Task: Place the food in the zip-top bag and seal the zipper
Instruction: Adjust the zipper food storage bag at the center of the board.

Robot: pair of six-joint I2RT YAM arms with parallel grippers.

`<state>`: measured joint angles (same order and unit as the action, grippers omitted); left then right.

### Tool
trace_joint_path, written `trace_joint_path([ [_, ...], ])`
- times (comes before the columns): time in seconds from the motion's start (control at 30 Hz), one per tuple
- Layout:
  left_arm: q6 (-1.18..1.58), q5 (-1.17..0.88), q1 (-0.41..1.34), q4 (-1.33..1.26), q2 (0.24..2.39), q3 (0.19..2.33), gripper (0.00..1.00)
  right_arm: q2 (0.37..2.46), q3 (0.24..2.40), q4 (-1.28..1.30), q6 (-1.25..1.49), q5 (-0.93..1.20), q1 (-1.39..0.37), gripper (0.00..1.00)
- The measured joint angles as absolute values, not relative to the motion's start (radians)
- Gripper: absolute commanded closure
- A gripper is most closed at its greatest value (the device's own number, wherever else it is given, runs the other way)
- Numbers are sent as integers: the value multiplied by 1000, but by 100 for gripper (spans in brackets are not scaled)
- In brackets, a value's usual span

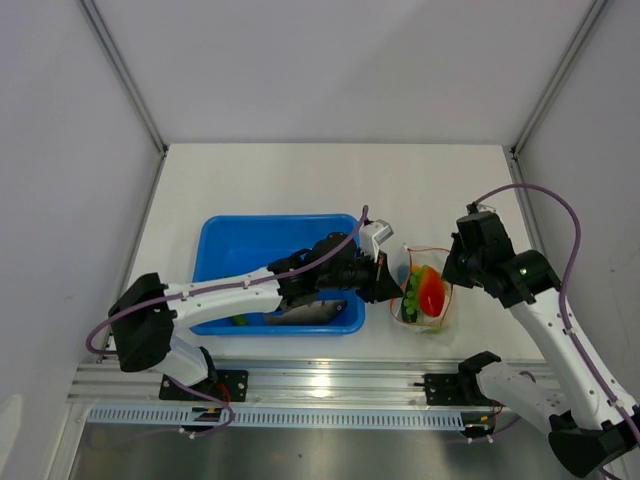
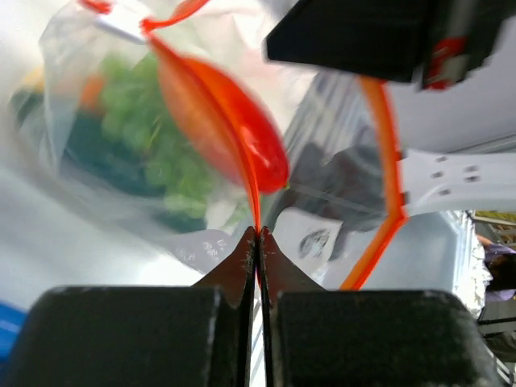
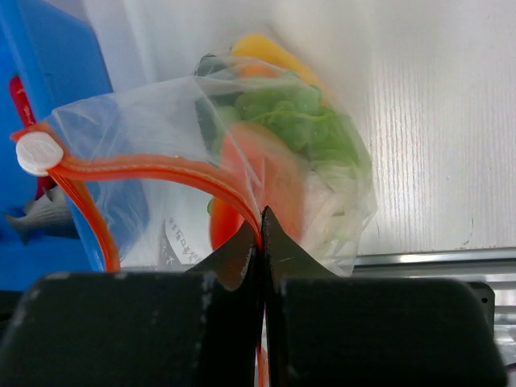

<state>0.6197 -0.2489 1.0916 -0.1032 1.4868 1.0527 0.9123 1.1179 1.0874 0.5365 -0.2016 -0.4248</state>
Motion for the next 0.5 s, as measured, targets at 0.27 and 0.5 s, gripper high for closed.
trace_joint_path([
  [0.27,627,-242,1077,-65,1477,1089,100,952,1198,1109,513,-204,-423,100],
  [0.5,632,-242,1074,-96,1444,1113,100,902,1222,1103,503,-212,-423,100],
])
